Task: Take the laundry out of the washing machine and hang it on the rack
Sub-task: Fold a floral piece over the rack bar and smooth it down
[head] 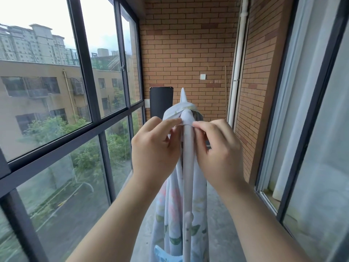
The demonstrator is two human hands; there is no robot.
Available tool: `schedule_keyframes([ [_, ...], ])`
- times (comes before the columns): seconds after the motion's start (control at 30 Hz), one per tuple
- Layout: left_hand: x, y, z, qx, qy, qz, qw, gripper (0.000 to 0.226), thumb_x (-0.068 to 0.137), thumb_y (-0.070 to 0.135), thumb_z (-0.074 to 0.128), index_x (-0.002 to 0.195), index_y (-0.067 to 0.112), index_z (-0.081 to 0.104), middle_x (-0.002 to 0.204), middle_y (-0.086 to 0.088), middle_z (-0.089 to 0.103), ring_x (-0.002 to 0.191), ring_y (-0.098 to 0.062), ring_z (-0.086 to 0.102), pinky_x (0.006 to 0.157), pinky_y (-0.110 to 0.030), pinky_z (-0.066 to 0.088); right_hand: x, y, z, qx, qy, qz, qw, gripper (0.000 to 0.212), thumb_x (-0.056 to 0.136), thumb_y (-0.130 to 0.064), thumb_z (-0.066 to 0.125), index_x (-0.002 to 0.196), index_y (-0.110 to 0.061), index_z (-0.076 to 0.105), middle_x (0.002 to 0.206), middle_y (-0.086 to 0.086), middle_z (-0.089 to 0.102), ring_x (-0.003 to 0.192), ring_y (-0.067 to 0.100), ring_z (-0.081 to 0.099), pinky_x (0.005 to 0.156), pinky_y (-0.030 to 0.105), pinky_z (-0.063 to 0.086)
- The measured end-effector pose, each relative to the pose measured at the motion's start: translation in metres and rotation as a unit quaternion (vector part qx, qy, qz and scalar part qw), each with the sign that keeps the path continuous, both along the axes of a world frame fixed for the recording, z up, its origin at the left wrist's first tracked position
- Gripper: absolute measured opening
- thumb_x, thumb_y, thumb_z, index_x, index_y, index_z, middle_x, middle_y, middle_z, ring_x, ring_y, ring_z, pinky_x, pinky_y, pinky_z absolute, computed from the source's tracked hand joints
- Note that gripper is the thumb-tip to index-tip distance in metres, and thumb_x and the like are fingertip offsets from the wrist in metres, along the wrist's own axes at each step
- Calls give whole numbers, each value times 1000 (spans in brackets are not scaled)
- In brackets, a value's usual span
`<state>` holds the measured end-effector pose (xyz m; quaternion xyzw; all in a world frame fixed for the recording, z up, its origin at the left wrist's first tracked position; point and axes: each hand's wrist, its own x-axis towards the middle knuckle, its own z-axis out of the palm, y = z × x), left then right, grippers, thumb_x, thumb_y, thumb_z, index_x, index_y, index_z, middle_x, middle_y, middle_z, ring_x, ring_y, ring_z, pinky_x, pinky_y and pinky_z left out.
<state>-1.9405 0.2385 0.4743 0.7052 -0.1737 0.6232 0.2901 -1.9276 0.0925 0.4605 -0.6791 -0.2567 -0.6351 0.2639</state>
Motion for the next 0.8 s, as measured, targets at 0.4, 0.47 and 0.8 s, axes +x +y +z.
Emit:
schedule_keyframes([
  [0.4, 51, 18, 12, -91, 183, -71, 976, 27, 82, 14, 67, 105, 27, 73, 99, 15, 67, 78, -4, 65, 74, -25, 55, 44, -9, 12, 140, 165, 117, 969, 19, 93, -3, 59, 107, -10, 70, 97, 1, 68, 85, 16, 63, 75, 34, 53],
  [0.47, 68, 20, 11, -48, 212, -54, 975, 32, 82, 21, 70, 113, 29, 70, 110, 15, 62, 83, 3, 62, 73, -7, 46, 59, -7, 16, 128, 210, 96, 965, 26, 91, -8, 62, 116, -13, 68, 106, 1, 66, 93, 17, 62, 82, 33, 52],
  [0.8, 120, 21, 36, -53, 185, -27, 981, 14, 93, 19, 62, 95, 19, 76, 84, 12, 70, 79, -4, 64, 71, -8, 44, 120, -2, 33, 206, 288, 139, 925, 8, 91, -18, 67, 91, -15, 75, 82, -8, 74, 78, 8, 69, 77, 36, 56],
])
